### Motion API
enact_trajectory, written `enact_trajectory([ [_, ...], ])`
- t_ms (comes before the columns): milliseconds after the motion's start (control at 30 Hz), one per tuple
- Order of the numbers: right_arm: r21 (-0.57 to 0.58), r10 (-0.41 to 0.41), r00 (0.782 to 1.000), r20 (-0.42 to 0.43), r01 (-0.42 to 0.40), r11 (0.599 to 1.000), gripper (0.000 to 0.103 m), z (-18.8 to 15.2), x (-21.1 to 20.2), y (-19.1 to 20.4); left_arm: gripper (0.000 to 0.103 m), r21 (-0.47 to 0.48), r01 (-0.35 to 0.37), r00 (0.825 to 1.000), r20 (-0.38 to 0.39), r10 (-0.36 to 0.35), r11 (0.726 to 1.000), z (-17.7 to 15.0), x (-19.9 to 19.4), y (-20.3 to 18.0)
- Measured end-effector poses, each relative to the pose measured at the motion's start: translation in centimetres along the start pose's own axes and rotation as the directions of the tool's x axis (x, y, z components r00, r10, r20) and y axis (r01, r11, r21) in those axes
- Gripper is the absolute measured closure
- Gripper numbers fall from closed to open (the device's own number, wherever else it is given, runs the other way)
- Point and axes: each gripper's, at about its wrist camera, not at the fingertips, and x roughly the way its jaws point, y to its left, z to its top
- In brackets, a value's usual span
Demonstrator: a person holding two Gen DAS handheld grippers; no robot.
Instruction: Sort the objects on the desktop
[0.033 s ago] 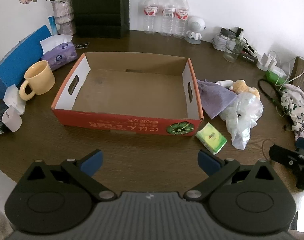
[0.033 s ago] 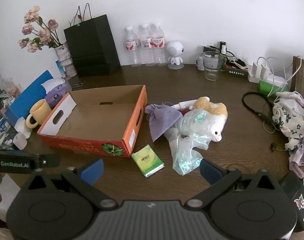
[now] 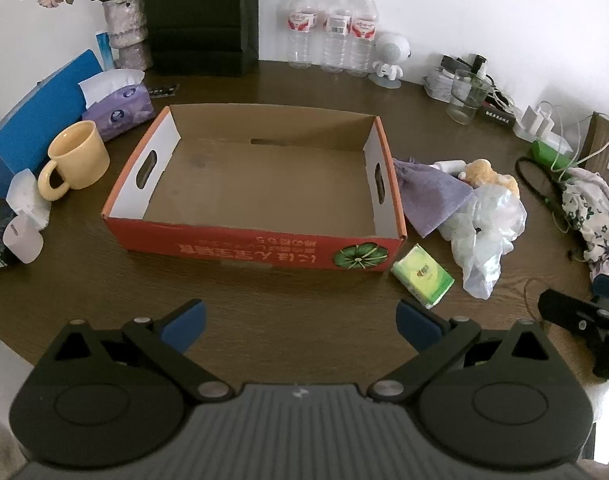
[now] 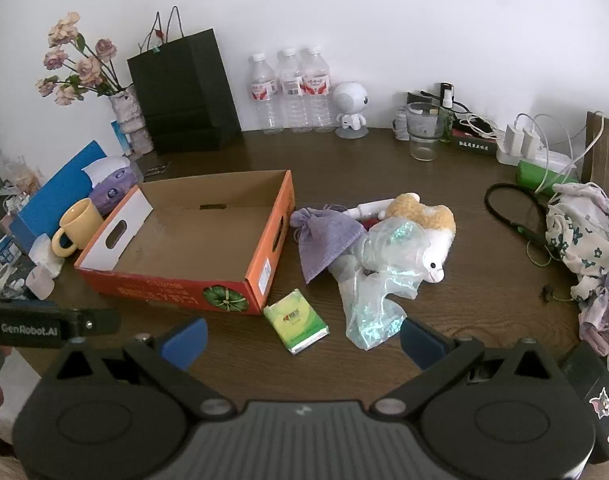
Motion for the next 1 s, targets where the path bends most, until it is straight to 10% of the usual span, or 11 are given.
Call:
enact_trajectory([
  [1000, 0.027, 0.001, 1.000, -0.016, -0.001, 1.000, 0.000, -0.74, -0.69, -0.45, 0.000, -0.007, 0.033, 0.999, -0.001, -0.033, 0.999, -0.36, -0.15, -0.47],
])
